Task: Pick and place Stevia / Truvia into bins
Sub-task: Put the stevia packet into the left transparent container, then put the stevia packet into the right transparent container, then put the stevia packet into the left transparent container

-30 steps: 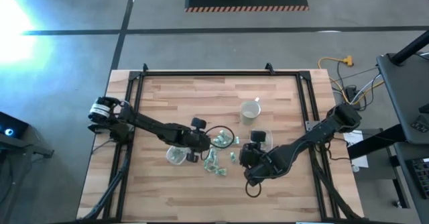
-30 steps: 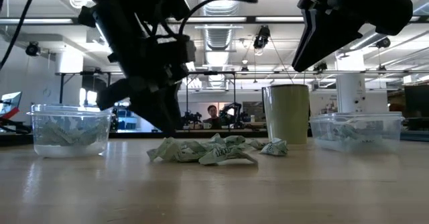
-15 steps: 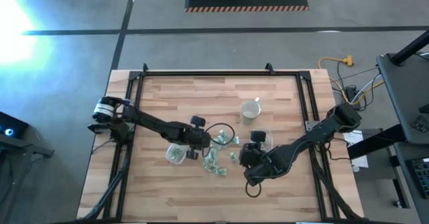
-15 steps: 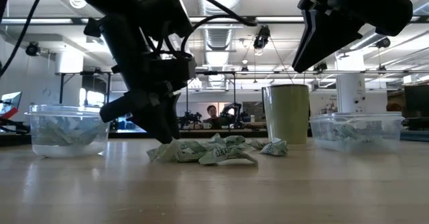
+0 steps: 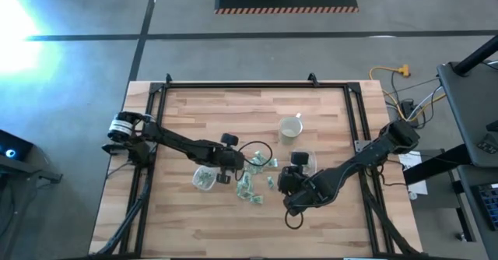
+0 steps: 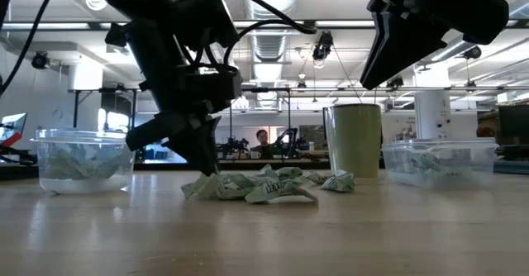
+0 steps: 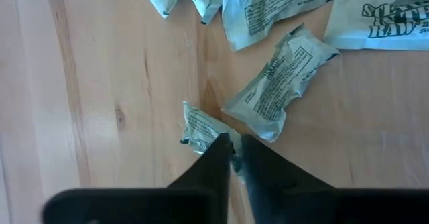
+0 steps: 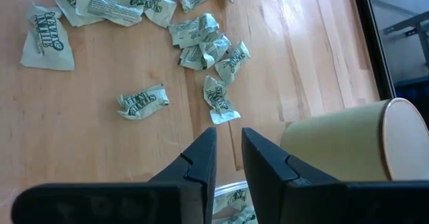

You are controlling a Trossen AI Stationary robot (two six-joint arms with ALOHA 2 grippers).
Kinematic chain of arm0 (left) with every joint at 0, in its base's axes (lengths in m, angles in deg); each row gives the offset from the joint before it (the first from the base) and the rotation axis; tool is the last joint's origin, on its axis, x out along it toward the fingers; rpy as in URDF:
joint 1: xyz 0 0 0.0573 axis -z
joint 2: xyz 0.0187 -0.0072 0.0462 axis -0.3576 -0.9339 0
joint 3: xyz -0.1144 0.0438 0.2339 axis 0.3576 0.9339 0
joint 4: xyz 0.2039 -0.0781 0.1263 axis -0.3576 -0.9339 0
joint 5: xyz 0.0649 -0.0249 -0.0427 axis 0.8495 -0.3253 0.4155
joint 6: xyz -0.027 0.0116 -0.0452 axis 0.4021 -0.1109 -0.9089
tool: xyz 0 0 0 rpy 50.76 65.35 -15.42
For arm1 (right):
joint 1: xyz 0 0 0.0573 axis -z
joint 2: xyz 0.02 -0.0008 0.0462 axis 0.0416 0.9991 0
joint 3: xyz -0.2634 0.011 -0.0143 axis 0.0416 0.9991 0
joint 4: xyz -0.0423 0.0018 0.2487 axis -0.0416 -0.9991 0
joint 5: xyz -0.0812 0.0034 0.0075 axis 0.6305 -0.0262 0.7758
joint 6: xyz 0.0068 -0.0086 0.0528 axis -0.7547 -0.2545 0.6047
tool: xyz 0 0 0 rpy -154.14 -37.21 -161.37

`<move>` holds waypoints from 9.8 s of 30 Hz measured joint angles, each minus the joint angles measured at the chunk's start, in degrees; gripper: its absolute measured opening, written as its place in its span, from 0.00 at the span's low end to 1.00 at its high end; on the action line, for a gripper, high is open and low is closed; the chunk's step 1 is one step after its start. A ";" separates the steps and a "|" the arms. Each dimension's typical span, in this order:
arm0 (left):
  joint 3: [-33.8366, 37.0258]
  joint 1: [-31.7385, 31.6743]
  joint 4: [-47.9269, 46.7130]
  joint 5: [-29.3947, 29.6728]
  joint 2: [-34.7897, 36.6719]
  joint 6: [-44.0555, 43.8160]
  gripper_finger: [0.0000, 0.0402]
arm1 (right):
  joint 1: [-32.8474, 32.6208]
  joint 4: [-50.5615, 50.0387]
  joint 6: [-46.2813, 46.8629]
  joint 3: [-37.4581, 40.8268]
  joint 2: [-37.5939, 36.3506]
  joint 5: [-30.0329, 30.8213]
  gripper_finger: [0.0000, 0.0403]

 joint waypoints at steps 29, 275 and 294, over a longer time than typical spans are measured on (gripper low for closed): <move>2.03 17.89 -14.77 9.53 24.10 -16.44 0.00 | 0.00 0.00 0.00 0.38 0.02 0.00 0.14; -0.99 19.89 18.30 3.60 -5.38 1.30 0.00 | -4.52 -11.74 10.31 -4.92 4.15 -1.87 0.16; 0.42 27.23 3.63 24.15 10.26 -4.85 0.00 | -4.51 -11.80 10.29 -4.60 4.17 -1.90 0.15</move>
